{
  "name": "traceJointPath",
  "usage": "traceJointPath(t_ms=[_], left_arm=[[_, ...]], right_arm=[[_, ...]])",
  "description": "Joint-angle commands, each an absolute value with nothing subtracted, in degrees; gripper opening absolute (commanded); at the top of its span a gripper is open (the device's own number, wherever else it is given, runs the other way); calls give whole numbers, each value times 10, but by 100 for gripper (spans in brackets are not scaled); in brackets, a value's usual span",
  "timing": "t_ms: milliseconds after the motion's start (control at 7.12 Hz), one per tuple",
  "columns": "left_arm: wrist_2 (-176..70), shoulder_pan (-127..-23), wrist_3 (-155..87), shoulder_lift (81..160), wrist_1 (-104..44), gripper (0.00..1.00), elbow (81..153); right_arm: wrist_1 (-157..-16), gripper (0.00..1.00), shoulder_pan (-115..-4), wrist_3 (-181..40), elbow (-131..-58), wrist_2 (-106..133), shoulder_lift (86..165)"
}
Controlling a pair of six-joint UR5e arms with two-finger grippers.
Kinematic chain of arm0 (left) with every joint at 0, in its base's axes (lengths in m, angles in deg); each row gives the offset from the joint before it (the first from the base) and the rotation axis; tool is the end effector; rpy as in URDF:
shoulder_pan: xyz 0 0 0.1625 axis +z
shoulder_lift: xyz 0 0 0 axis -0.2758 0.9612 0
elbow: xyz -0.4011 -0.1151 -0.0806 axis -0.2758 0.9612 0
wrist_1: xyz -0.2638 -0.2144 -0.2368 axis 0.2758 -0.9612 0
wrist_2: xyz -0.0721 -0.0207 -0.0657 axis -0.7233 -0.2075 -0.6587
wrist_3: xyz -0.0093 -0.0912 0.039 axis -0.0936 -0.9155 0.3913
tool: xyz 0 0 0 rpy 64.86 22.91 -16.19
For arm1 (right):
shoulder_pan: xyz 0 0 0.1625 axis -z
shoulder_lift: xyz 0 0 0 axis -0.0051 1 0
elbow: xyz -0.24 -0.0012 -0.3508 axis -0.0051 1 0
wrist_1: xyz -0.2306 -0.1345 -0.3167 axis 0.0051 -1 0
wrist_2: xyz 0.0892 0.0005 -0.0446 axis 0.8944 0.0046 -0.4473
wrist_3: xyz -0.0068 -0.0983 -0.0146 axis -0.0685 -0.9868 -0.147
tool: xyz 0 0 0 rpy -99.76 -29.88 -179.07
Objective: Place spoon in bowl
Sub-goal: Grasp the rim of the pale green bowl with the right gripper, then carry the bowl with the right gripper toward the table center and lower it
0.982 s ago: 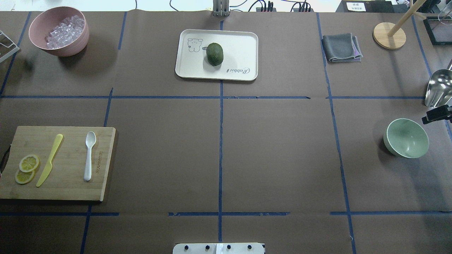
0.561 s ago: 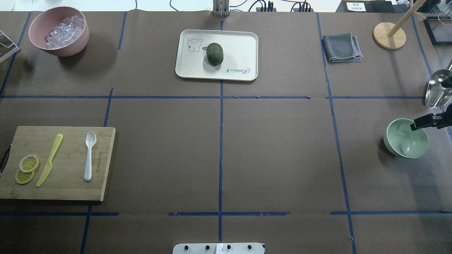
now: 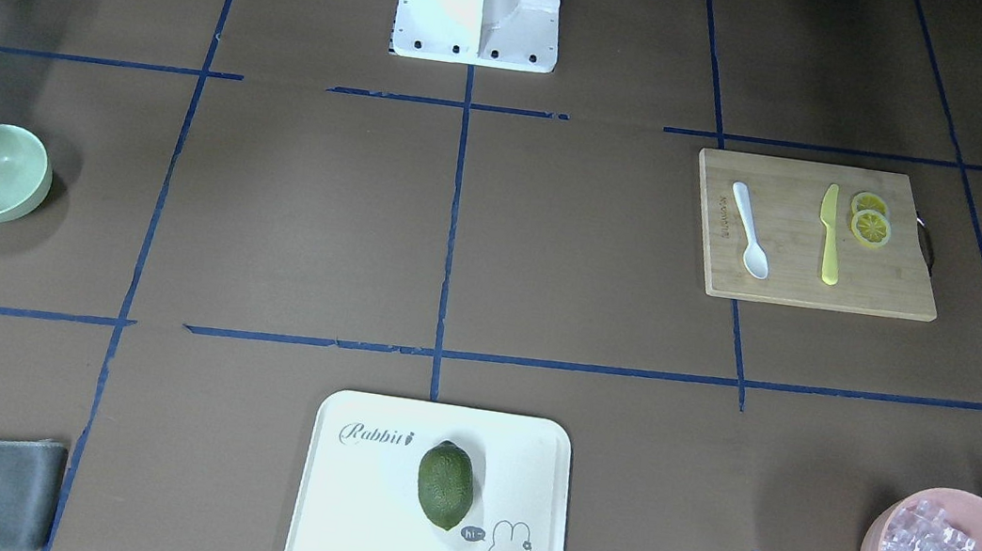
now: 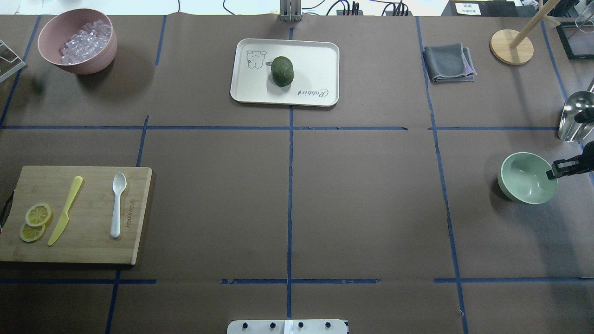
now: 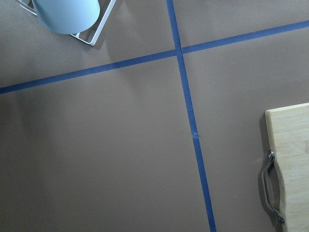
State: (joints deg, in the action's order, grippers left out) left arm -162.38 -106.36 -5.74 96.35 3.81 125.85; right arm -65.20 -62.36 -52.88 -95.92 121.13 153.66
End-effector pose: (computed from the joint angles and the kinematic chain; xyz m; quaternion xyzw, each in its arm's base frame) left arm -0.0707 -0.4522 0.6315 0.0195 0.3507 0.0990 0.9310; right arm -0.1487 -0.4366 0.6245 0.0422 -0.4136 -0.0404 0.9086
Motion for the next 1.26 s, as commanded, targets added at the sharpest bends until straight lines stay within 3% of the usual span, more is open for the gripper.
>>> traceJointPath(t_ms=[0,140,561,1123], left_arm=[[-1624,-1064,-57,963,38,100,1260],[-1625,-1064,-57,963,38,100,1260],[-1625,-1064,-56,963,38,100,1263],[-1625,-1063,-56,963,39,100,1264]], right_arm=[[-737,0,-625,-502,-1041,1239,1526],[-797,0,-625,-460,-1078,1236,1491],[-842,0,-520,-281,-1096,1163,1363],[-944,0,-359,-78,-1068,1033,1177]])
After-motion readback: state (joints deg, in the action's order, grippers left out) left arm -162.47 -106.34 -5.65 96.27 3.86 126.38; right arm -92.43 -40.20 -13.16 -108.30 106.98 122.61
